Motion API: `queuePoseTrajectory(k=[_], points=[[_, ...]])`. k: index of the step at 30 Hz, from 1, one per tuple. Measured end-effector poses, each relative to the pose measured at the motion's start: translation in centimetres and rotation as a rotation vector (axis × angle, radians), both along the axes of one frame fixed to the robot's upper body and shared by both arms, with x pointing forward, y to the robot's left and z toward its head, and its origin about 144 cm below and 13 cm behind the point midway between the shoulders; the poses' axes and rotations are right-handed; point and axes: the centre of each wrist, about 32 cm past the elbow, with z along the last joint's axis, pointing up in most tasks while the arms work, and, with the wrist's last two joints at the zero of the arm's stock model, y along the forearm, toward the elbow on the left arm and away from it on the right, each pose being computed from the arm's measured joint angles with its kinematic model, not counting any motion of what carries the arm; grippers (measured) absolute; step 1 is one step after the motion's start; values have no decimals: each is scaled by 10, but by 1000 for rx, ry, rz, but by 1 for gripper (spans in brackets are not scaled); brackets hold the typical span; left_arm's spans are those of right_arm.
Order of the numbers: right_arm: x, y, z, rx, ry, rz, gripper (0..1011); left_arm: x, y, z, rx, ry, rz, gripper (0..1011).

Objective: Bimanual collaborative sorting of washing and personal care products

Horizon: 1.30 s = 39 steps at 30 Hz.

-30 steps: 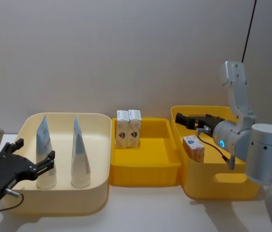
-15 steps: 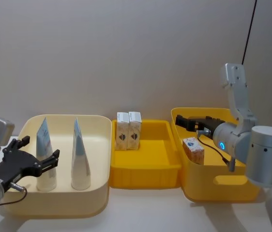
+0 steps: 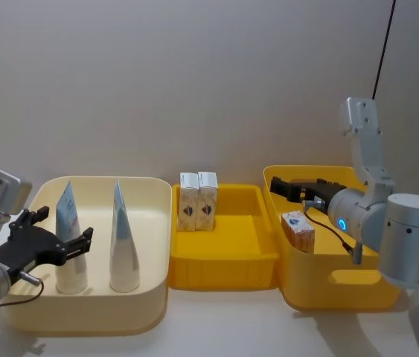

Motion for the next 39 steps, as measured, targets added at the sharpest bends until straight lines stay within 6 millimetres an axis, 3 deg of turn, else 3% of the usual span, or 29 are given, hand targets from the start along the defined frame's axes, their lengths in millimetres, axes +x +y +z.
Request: queuePoseTrajectory(k=[16,20,27,39], points=[[0,0,0,0,0,0,1001,15,3,-1,18,22,18,1004],[0,0,0,0,0,0,1001,17,3,-1,20,24,20,937],[0,0,0,0,0,0,1001,19,3,-1,22,27,22,756],[0,0,0,0,0,0,1001,20,4,-1,24,29,23,348]])
